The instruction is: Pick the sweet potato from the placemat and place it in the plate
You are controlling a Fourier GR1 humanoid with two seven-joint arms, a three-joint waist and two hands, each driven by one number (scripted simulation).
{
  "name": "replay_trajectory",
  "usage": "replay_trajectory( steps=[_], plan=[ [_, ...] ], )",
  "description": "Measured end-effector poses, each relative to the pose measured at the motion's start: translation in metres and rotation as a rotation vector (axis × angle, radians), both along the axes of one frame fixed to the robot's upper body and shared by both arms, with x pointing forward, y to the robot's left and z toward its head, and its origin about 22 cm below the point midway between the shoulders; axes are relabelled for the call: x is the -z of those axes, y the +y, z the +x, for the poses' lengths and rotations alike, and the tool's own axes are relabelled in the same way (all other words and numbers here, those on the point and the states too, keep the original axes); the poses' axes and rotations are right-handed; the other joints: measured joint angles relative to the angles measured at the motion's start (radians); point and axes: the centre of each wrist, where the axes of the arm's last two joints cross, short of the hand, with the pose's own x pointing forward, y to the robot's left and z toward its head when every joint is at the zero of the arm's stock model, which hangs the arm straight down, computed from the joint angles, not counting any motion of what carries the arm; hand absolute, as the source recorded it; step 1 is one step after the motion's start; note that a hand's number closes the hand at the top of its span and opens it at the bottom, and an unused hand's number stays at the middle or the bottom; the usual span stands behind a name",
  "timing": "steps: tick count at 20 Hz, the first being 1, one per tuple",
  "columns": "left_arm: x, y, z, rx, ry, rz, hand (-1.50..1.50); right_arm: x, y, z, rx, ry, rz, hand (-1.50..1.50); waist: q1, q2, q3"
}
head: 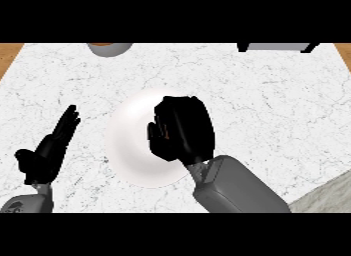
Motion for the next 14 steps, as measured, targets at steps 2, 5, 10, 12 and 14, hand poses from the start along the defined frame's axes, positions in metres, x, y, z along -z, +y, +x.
replay_trajectory(
  steps=[2, 5, 10, 12, 14],
  plan=[
    [0.003, 0.002, 0.000, 0.006, 0.002, 0.000, 0.00, 0.010, 0.003, 0.003, 0.035, 0.007, 0.065, 1.50, 0.003, 0.002, 0.000],
    [0.002, -0.009, 0.006, 0.013, -0.008, 0.002, 0.00, 0.016, 0.012, 0.013, 0.091, 0.028, 0.140, -1.50, 0.010, 0.003, 0.000],
    [0.001, -0.003, 0.006, 0.020, -0.008, 0.000, 0.00, 0.027, 0.028, 0.031, 0.161, 0.089, 0.173, -1.50, 0.017, 0.003, 0.000],
    [-0.002, 0.000, 0.005, 0.015, -0.009, 0.000, 0.00, 0.032, 0.029, 0.035, 0.177, 0.111, 0.205, -1.50, 0.017, 0.004, 0.000],
    [-0.007, 0.000, 0.010, 0.023, -0.011, 0.007, 0.00, 0.032, 0.029, 0.039, 0.185, 0.104, 0.262, -1.50, 0.017, 0.005, 0.000]
  ],
)
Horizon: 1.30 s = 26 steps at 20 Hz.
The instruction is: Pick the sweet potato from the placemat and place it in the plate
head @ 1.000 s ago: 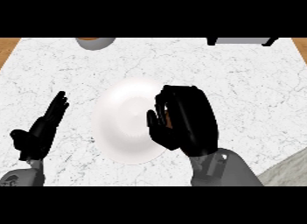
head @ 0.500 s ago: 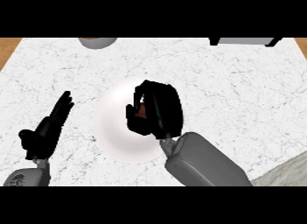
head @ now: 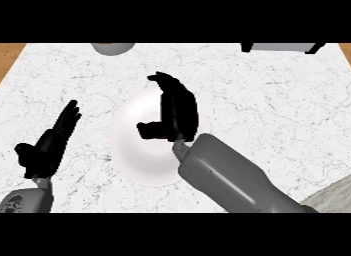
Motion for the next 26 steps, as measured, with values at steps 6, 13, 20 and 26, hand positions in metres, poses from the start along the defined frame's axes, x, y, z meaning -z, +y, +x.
replay_trajectory(
  steps=[6, 13, 20, 26],
  plan=[
    [-0.001, 0.003, -0.003, -0.015, 0.011, -0.015, 0.00, -0.004, -0.016, 0.003, 0.053, -0.068, 0.245, -1.50, -0.014, -0.002, 0.001],
    [0.006, 0.000, -0.011, -0.036, 0.009, -0.002, 0.00, 0.012, -0.080, -0.009, 0.080, -0.082, 0.490, -1.50, -0.032, -0.003, 0.002],
    [0.007, 0.004, -0.012, -0.040, 0.012, -0.011, 0.00, 0.042, -0.178, -0.020, 0.017, -0.104, 0.530, -1.50, -0.038, -0.005, 0.001],
    [0.007, 0.008, -0.013, -0.042, 0.007, -0.012, 0.00, 0.075, -0.233, -0.033, -0.054, -0.098, 0.504, -1.50, -0.036, -0.006, 0.001]
  ],
)
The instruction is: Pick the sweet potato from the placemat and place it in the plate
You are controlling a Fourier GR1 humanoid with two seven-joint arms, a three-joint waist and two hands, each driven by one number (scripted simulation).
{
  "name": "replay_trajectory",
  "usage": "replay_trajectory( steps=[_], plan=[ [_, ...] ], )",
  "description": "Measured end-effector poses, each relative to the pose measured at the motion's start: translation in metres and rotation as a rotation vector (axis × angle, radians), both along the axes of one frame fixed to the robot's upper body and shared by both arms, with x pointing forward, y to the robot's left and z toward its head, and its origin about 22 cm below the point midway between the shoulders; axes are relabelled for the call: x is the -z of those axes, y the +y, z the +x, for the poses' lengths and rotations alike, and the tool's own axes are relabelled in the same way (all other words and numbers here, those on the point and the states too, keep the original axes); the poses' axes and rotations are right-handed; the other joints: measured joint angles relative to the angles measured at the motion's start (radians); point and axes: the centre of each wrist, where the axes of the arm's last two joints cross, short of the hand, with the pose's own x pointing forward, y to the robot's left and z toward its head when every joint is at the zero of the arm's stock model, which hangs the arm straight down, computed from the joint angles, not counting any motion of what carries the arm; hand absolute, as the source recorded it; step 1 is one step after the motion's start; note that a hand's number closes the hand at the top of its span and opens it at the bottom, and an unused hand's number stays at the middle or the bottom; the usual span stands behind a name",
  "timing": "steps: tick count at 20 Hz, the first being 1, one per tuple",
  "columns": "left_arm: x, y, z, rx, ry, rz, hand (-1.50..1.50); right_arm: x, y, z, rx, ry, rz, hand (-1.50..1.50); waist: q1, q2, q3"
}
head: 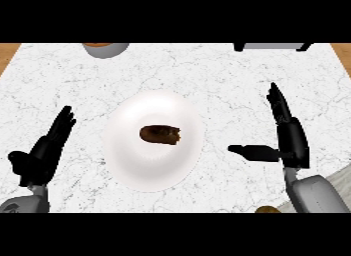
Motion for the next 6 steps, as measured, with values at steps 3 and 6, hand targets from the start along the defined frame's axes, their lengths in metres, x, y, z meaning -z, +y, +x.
replay_trajectory(
  steps=[3, 6],
  plan=[
    [0.004, -0.005, -0.005, 0.000, 0.000, 0.003, 0.00, 0.014, -0.013, -0.002, -0.013, 0.005, -0.015, -1.50, 0.001, 0.000, 0.000],
    [0.001, -0.007, -0.007, 0.001, 0.000, 0.004, 0.00, 0.017, -0.029, 0.000, -0.014, 0.002, -0.026, -1.50, 0.002, 0.000, 0.000]
  ],
)
